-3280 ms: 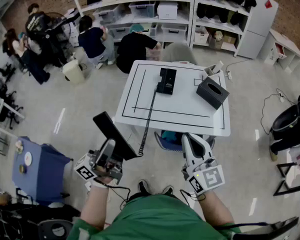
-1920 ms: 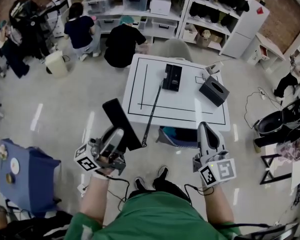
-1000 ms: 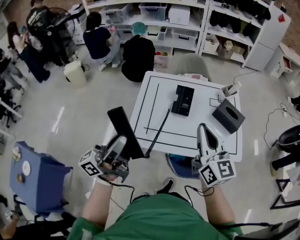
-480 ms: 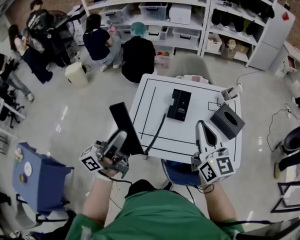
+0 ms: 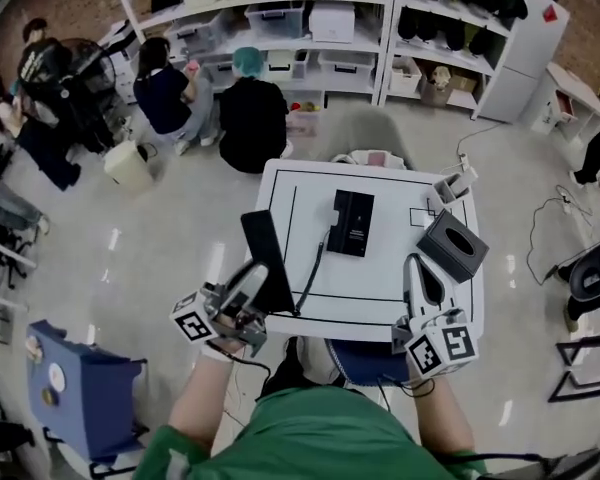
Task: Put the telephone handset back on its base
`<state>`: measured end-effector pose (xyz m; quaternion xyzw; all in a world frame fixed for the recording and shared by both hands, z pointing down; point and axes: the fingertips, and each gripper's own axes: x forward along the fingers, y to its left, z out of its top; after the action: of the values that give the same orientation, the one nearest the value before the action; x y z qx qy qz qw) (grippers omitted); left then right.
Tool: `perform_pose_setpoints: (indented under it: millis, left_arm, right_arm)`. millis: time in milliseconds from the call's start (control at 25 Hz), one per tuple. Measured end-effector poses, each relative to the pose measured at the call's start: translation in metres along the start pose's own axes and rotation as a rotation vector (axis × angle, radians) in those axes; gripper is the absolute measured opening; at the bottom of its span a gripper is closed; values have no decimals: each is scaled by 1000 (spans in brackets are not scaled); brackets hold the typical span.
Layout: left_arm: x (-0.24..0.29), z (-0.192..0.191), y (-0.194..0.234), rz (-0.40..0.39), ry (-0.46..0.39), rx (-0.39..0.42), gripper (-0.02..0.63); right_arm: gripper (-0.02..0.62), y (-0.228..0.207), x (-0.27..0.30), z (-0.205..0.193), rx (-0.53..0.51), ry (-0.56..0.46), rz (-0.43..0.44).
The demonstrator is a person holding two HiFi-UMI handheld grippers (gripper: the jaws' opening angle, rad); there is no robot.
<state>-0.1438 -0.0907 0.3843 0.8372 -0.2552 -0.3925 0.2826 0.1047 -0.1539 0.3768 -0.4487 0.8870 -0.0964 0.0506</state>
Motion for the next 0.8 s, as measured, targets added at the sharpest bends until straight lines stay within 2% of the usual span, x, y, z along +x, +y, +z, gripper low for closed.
perform_pose_setpoints:
  millis: [120, 320, 800]
  left_arm:
    - [6, 10, 32, 10, 53, -14, 86]
    - [10, 19, 82, 22, 103, -81, 85]
    - [31, 5, 183, -9, 200, -250, 84]
  right_arm:
    - [23, -1, 20, -5, 0, 8, -49]
    - [23, 2, 45, -18, 4, 30, -111]
    - [23, -6, 58, -27, -32, 41, -287]
